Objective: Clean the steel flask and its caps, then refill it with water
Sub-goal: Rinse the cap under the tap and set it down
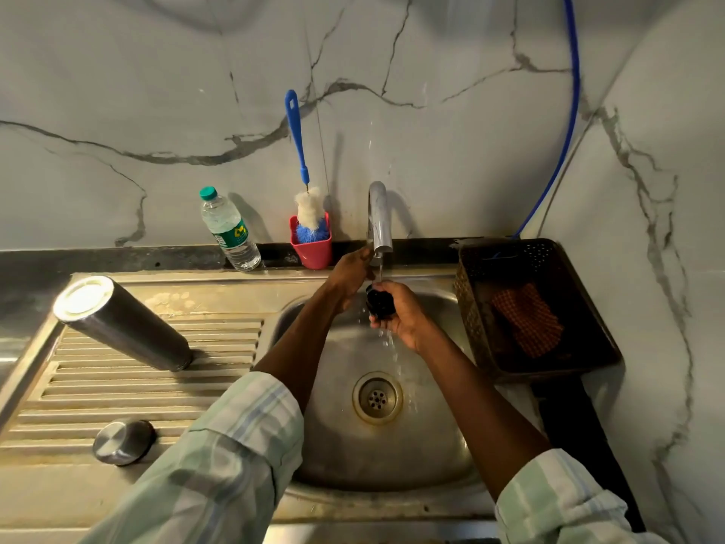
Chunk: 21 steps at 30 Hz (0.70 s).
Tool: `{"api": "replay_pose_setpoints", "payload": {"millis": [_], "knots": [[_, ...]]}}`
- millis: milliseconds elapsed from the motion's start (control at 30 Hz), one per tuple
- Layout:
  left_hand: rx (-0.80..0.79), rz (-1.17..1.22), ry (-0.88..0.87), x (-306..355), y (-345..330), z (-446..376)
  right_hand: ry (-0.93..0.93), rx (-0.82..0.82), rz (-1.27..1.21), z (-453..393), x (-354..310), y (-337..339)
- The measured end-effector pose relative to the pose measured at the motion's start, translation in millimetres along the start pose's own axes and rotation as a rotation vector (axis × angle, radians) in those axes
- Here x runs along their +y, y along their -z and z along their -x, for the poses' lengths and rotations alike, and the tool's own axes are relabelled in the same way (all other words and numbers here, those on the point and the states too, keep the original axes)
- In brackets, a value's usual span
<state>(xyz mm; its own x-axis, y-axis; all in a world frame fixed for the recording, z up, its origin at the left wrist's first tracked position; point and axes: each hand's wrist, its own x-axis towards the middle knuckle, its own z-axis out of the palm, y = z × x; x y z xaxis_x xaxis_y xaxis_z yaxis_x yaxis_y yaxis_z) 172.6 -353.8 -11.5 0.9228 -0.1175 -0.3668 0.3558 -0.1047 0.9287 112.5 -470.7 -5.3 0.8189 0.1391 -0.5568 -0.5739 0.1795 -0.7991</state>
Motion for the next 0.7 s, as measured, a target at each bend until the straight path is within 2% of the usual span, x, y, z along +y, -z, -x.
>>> {"api": "replay_pose_setpoints", "payload": {"millis": [100, 200, 333, 433, 700], "knots": [[-0.011, -0.094, -0.021, 3, 2, 2, 0.032, 0.025, 0.081, -6, 2, 3], [-0.03, -0.168, -0.043, 0, 4, 9, 0.054, 0.152, 0.272, -11, 9, 8], [0.124, -0.282, -0.024, -15, 0, 26, 0.148, 0.297, 0.451, -3, 15, 13], [0.13, -0.328, 0.023, -33, 0, 45, 0.25, 0.323, 0.537, 4, 19, 13], [0.108, -0.632, -0.001, -59, 8, 85, 0.405, 0.326, 0.745, 27, 27, 4]]}}
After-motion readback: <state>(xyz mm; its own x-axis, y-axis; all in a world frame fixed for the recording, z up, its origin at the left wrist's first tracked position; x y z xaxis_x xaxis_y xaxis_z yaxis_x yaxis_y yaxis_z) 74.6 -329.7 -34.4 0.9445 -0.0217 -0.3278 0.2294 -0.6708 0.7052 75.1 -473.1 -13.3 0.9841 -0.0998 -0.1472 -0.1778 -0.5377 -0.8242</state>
